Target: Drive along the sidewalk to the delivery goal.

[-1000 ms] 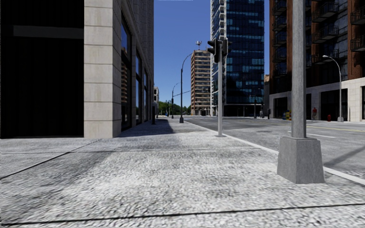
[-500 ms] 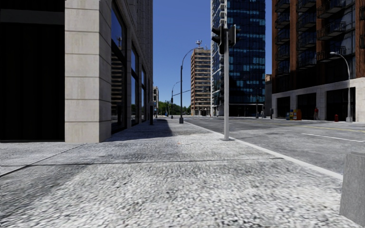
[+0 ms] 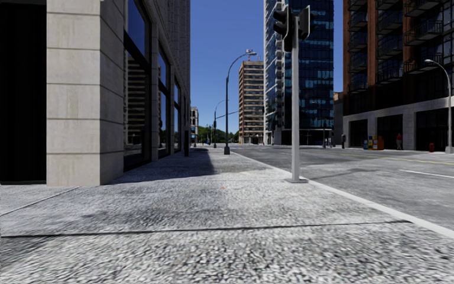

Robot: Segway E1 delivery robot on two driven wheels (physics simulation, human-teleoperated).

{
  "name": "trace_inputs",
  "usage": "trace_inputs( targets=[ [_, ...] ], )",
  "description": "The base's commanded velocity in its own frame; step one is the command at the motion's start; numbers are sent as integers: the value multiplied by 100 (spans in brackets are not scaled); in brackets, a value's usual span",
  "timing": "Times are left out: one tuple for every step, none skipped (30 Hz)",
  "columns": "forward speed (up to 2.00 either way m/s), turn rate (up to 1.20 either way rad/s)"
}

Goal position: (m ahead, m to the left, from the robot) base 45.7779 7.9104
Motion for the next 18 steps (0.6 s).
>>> trace_inputs(
  targets=[
    [200, 0],
    [200, 0],
    [200, 0],
    [200, 0],
    [200, 0],
    [200, 0],
    [200, 0],
    [200, 0],
    [200, 0],
    [200, 7],
    [200, 7],
    [200, 11],
    [200, 15],
    [200, 20],
    [200, 20],
    [200, 21],
    [200, 22],
    [200, 22]
  ],
)
